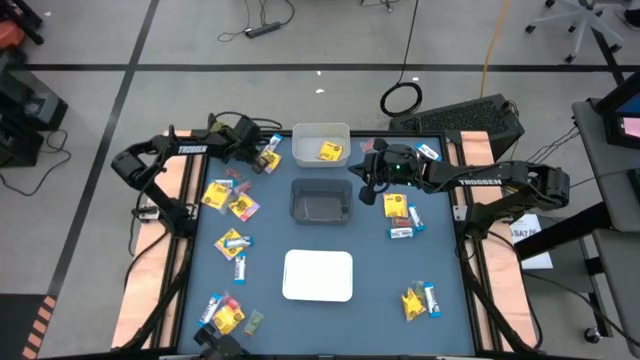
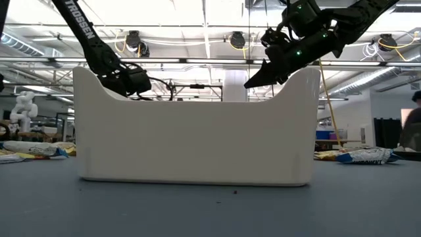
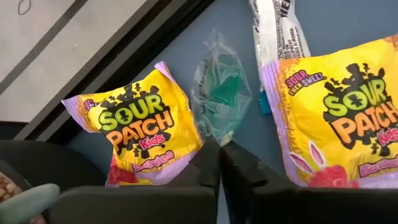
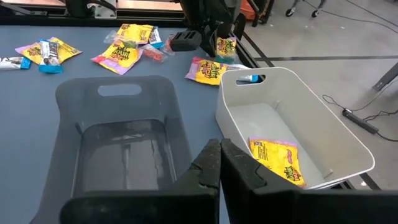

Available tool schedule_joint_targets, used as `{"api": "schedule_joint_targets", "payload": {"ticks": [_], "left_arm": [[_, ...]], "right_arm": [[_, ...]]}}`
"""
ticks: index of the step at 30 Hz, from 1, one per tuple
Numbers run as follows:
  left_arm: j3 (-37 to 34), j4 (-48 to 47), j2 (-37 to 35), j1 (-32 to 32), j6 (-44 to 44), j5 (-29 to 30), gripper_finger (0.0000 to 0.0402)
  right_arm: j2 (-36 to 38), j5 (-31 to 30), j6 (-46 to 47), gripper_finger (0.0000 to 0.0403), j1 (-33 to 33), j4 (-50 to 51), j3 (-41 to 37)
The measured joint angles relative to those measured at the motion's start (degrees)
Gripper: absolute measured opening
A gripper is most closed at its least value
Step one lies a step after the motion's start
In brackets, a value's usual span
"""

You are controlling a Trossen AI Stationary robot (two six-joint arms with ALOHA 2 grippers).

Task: Sort candy
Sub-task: Put the green gummy candy into the white bin

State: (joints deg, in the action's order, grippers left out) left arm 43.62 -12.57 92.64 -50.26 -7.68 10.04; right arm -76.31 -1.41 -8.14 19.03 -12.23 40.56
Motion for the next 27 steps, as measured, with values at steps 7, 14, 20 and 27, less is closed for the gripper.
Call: {"api": "schedule_joint_targets", "payload": {"ticks": [7, 14, 20, 27], "left_arm": [[0.0, -1.1, -3.5, 2.3, -0.2, -0.1, 0.0003], [0.0, -4.1, -14.1, 5.7, -0.2, -1.0, 0.0003], [-0.1, -8.4, -23.9, 12.1, -0.2, -9.8, 0.0002], [-0.1, -10.3, -28.7, 24.3, 2.6, -16.9, 0.0002]], "right_arm": [[0.0, 0.0, 0.0, 0.0, 0.0, 0.0, 0.0], [0.0, 0.0, -0.1, 0.0, 0.0, 0.0, 0.0], [0.0, 0.0, -0.3, 0.0, 0.0, 0.0, 0.0], [0.0, 0.0, 0.2, 0.0, -0.1, 0.2, 0.0]]}}
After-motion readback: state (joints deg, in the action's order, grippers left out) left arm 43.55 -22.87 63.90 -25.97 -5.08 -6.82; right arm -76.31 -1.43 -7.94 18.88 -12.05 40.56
